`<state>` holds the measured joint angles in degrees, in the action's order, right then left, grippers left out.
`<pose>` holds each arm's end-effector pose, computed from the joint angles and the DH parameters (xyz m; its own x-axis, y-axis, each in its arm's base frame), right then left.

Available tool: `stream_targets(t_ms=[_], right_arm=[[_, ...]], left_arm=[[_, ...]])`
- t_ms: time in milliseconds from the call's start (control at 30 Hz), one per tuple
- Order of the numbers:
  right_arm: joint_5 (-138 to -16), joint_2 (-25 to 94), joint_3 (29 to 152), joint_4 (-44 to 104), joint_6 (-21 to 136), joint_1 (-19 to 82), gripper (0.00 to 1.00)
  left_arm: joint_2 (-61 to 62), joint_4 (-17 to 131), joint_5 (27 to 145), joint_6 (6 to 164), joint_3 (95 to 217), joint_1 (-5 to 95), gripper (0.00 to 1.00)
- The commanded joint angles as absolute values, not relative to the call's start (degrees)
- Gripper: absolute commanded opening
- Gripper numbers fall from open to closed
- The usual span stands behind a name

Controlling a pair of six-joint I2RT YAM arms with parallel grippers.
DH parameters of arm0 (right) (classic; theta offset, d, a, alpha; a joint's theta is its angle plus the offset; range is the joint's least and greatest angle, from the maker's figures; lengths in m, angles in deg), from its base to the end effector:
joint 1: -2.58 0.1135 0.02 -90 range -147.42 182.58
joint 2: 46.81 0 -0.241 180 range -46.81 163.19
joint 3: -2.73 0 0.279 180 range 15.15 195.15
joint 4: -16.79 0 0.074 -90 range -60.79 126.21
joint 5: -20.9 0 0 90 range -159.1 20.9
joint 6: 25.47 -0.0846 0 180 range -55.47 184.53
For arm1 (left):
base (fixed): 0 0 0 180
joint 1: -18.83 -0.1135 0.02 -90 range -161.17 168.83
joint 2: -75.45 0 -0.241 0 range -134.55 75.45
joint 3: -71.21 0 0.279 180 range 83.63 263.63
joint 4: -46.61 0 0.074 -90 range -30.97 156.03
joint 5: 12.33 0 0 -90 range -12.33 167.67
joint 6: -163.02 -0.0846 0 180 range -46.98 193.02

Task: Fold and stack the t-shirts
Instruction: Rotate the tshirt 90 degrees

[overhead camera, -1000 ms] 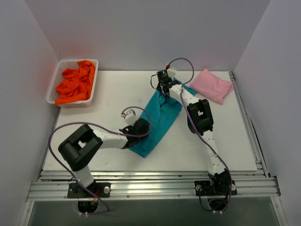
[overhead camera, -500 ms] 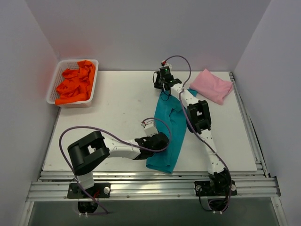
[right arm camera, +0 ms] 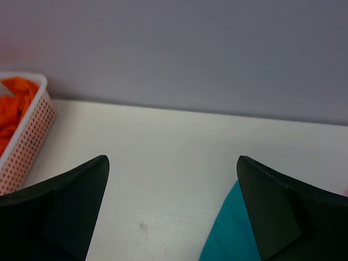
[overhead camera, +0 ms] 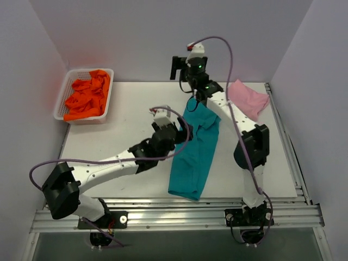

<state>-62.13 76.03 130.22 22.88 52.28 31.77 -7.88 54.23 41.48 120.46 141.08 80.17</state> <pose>0.5172 0.2772 0.3346 -0.1017 0.1844 -0.9776 -0.3649 0.9072 0.2091 0.2338 -0.3236 0.2368 -0.4437 -0.4277 -0.7875 0.1732 0.8213 -0.5436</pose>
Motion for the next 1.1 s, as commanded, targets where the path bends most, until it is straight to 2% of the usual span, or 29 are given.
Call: stream_targets(t_ms=[0,67,133,233,267,400,500,733,1067], right_arm=[[-48.8,61.5,123.9,18.4,53.7,29.6,1.0],[-41.2,54.5,118.3,20.6,52.7,29.0,1.0],[-36.1,49.5,113.9,22.2,50.5,28.9,1.0],[-34.1,37.0,103.3,24.2,46.5,28.4,1.0],[-34.3,34.4,97.7,24.1,45.8,28.2,1.0],[-35.8,23.9,85.2,24.0,40.1,28.8,1.0],[-36.3,17.3,78.4,24.6,38.4,29.8,1.0],[-32.3,8.4,75.4,31.7,37.5,31.4,1.0],[-31.9,-0.9,72.7,35.0,36.7,32.0,1.0]], left_arm=[[-7.0,46.5,48.4,106.9,145.1,69.0,0.92],[-9.7,45.1,61.1,104.5,148.3,62.1,0.92],[-15.6,41.6,68.2,101.7,150.8,53.8,0.92],[-27.4,42.0,80.3,97.5,160.8,46.6,0.91],[-31.3,44.0,87.9,97.4,165.1,45.1,0.91],[-54.6,61.6,100.2,95.3,196.7,42.3,0.88],[-64.9,64.3,106.8,96.1,209.4,42.3,0.87],[-79.5,74.1,106.7,99.5,230.1,43.0,0.88],[-85.0,87.1,96.7,102.9,238.7,46.9,0.91]])
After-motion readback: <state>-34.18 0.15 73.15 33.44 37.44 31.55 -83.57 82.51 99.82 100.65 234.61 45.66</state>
